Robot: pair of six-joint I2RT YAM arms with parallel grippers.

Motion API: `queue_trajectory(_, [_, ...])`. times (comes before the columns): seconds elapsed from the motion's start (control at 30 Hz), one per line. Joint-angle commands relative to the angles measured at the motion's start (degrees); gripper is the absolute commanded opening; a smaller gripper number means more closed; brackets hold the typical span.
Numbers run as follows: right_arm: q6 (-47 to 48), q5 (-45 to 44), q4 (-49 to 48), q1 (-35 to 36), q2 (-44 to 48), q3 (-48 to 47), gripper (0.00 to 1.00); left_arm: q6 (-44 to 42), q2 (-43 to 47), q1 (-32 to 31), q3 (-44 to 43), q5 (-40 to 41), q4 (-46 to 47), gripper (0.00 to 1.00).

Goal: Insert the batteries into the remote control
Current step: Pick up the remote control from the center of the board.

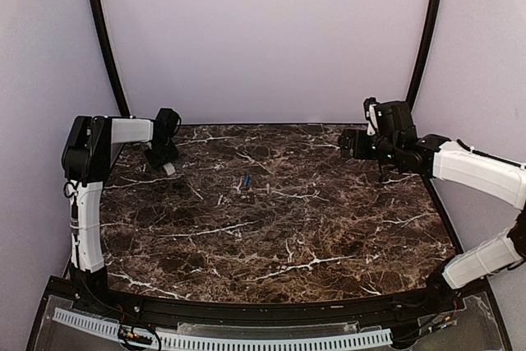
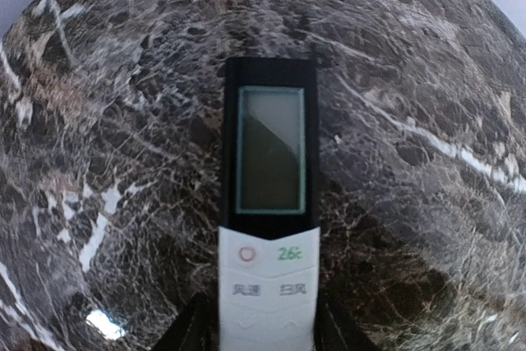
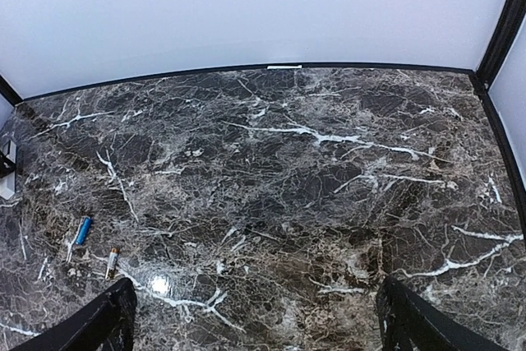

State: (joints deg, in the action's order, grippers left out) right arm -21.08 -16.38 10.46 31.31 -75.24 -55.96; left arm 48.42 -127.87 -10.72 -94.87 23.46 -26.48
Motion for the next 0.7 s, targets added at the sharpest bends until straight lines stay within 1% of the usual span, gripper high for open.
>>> queue_trajectory(0.0, [0.3,-1.0,0.3,0.6,2.1,-1.3,0.99,0.2,-0.6,0.3,-0.8,-0.9,-3.2,0.3])
queue_trajectory(0.03, [0.5,-1.1,0.4,0.6,2.4,-1.4,0.99,0.3,-0.5,0.3,-0.8,-1.1,-3.4,0.24])
queue_trajectory(0.07, [0.6,-1.2,0.5,0.6,2.6,-1.4,0.99,0.2,-0.3,0.3,-0.7,-1.3,-3.5,0.11])
queue_trajectory(0.13, [0.9,-1.3,1.0,0.6,3.2,-1.8,0.99,0.0,0.5,0.2,-0.1,-2.6,-3.3,0.01])
queue_trajectory(0.23, [1.9,-1.1,1.6,0.6,4.0,-2.6,0.98,-1.2,4.6,-0.5,2.3,-3.0,-0.8,0.0])
queue_trajectory(0.27, [2.5,-0.4,1.7,0.6,4.4,-2.9,0.99,-1.8,5.8,-1.2,4.3,-2.5,1.4,0.0])
queue_trajectory(0.3, [4.0,1.0,1.7,0.6,4.8,-3.3,0.99,-3.0,8.6,-1.7,5.3,-2.2,2.7,0.0])
queue_trajectory(0.33, [5.3,2.9,1.5,0.6,5.2,-3.7,0.99,-3.9,10.3,-2.8,7.6,-1.7,5.9,0.0])
queue_trajectory(0.37, [6.9,5.6,1.2,0.6,5.9,-4.2,0.99,-6.0,13.9,-3.5,9.1,-1.5,7.7,0.0])
queue_trajectory(0.4, [8.3,8.8,0.9,0.6,6.4,-4.8,0.99,-7.1,15.8,-4.8,12.0,-1.3,12.3,0.0])
queue_trajectory(0.43, [10.0,13.7,0.3,0.6,7.0,-5.4,0.99,-9.5,19.9,-5.6,13.8,-1.4,17.9,0.0])
queue_trajectory(0.47, [11.5,18.5,-0.1,0.6,7.7,-6.2,0.99,-10.7,22.0,-7.3,17.6,-2.3,20.9,0.0])
queue_trajectory(0.5, [12.8,23.4,-0.9,0.6,8.2,-6.9,0.99,-13.4,26.5,-8.1,19.5,-3.1,27.5,0.0])
queue_trajectory(0.53, [13.9,28.0,-1.4,0.6,8.8,-7.8,0.99,-14.7,30.9,-9.9,23.4,-4.7,31.1,0.0])
queue_trajectory(0.57, [14.6,32.9,-1.9,0.6,9.3,-8.8,0.99,-17.8,33.0,-10.9,25.3,-5.5,38.4,0.0])
queue_trajectory(0.6, [15.0,37.1,-2.4,0.6,9.6,-9.9,0.99,-19.8,37.2,-13.3,29.0,-6.8,41.9,0.0])
queue_trajectory(0.63, [15.1,41.5,-3.6,0.6,9.8,-11.2,0.99,-24.1,39.1,-14.4,32.1,-7.7,49.1,0.0])
queue_trajectory(0.67, [14.9,45.4,-4.6,0.6,10.0,-11.7,0.99,-26.4,42.6,-16.9,33.5,-10.2,52.6,0.0])
